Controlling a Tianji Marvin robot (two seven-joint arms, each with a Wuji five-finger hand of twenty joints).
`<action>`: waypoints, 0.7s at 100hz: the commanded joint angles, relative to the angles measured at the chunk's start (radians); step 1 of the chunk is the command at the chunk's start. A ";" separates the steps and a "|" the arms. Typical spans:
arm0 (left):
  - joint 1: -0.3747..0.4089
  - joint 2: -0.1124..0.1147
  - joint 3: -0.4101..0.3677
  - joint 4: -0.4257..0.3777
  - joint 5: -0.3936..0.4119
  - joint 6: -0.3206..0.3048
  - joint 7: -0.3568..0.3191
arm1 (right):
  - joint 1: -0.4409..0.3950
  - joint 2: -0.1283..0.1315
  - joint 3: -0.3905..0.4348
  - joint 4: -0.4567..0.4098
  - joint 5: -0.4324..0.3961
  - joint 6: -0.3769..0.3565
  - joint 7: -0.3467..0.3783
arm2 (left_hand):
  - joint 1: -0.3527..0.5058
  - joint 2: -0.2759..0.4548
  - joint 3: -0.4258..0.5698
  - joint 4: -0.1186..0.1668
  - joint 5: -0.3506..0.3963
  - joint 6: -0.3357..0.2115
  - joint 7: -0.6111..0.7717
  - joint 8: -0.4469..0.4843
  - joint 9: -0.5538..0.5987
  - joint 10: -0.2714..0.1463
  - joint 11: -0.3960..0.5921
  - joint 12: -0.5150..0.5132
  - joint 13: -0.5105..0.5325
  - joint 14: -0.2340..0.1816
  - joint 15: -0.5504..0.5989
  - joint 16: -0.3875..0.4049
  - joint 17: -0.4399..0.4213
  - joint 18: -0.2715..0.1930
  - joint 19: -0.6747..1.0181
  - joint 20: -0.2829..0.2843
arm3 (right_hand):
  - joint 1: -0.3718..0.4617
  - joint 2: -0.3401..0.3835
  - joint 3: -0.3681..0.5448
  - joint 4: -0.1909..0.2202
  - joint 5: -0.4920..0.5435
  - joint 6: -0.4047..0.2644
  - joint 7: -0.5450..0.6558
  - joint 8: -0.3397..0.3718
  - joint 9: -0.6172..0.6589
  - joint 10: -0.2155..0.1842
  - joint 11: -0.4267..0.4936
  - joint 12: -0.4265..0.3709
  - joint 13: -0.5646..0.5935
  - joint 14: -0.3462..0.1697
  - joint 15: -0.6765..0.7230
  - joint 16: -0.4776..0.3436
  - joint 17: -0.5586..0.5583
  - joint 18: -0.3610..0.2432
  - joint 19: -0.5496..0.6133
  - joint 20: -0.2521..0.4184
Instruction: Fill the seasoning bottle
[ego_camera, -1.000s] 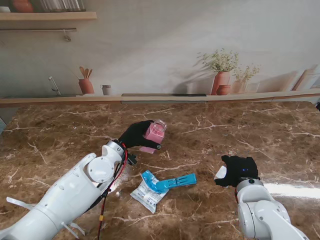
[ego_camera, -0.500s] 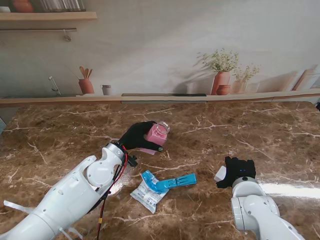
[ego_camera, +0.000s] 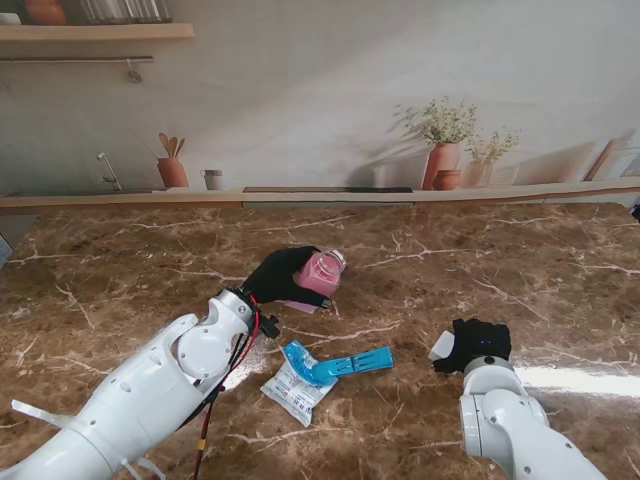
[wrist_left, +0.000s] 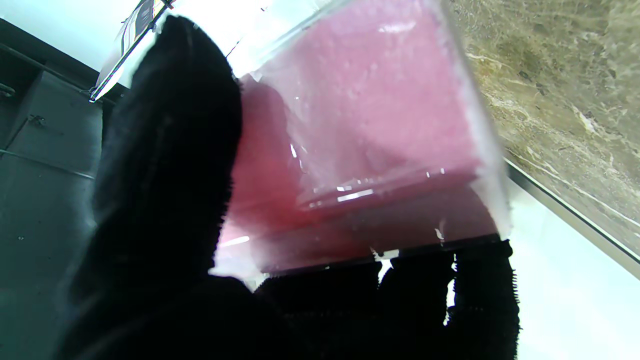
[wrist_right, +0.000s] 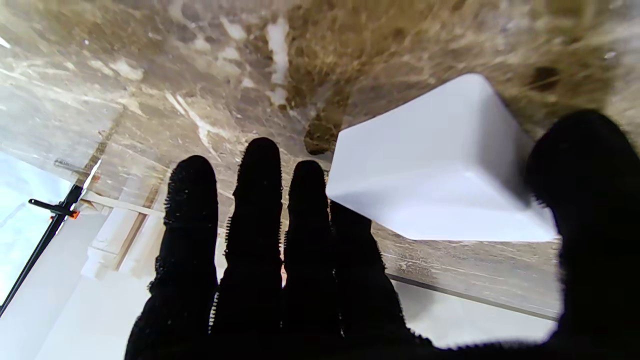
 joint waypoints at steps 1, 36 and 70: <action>-0.006 -0.008 0.005 0.003 0.005 -0.003 0.007 | -0.007 -0.001 0.004 0.009 0.003 -0.009 0.030 | 0.280 0.384 0.261 0.023 0.189 -0.173 0.121 0.035 0.062 -0.058 0.031 0.049 0.061 -0.035 0.216 0.078 -0.037 -0.044 -0.028 0.021 | 0.057 -0.002 -0.034 -0.017 0.052 -0.033 0.012 0.017 0.038 -0.021 0.018 0.022 0.043 -0.009 0.025 0.023 0.019 0.001 0.054 0.014; -0.004 -0.012 0.008 0.004 0.012 0.005 0.024 | 0.012 0.001 -0.016 0.038 0.040 -0.052 -0.010 | 0.271 0.384 0.267 0.018 0.190 -0.182 0.132 0.054 0.065 -0.061 0.031 0.054 0.065 -0.033 0.222 0.079 -0.036 -0.036 -0.020 0.031 | 0.237 -0.110 0.290 -0.069 0.192 -0.104 0.050 -0.010 0.224 -0.057 0.013 0.026 0.184 -0.029 0.052 0.023 0.123 -0.011 0.149 -0.047; -0.001 -0.007 0.008 0.001 0.045 0.001 0.036 | 0.002 -0.010 0.018 0.017 0.140 -0.080 -0.082 | 0.267 0.381 0.272 0.013 0.191 -0.215 0.195 0.145 0.064 -0.074 0.030 0.063 0.061 -0.037 0.225 0.079 -0.038 -0.033 -0.022 0.037 | 0.285 -0.112 0.393 -0.150 0.251 -0.120 0.090 -0.017 0.296 -0.061 0.021 0.083 0.242 -0.028 0.065 0.019 0.164 -0.012 0.185 -0.067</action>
